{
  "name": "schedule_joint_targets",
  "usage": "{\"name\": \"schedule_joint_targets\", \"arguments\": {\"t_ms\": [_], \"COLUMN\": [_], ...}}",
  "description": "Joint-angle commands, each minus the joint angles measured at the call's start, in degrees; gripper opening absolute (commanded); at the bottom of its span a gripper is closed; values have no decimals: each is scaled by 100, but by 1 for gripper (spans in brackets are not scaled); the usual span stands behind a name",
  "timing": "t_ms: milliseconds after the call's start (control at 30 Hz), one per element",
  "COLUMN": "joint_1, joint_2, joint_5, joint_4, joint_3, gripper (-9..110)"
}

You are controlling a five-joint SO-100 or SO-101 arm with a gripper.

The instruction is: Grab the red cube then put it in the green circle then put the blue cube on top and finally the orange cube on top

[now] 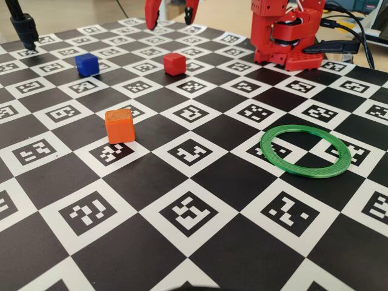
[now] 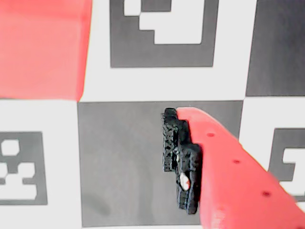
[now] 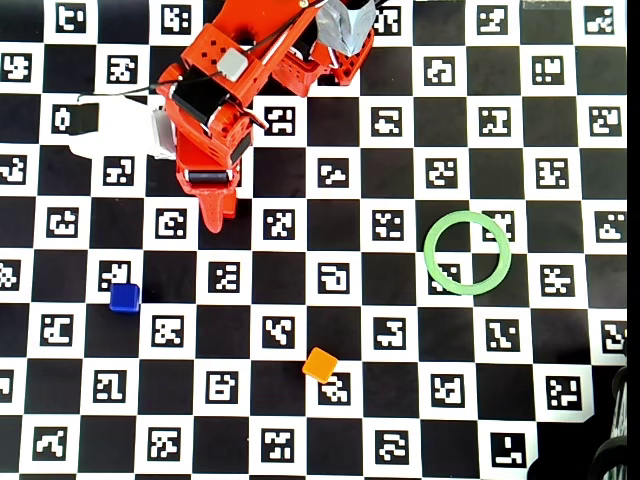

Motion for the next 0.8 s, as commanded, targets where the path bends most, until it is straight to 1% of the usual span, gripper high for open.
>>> {"name": "schedule_joint_targets", "arguments": {"t_ms": [0, 467, 767], "joint_1": [-18, -88, -158], "joint_2": [141, -431, -606], "joint_5": [-79, 0, 26], "joint_4": [-378, -1714, -2109], "joint_3": [114, 967, 1125], "gripper": [47, 47, 47]}}
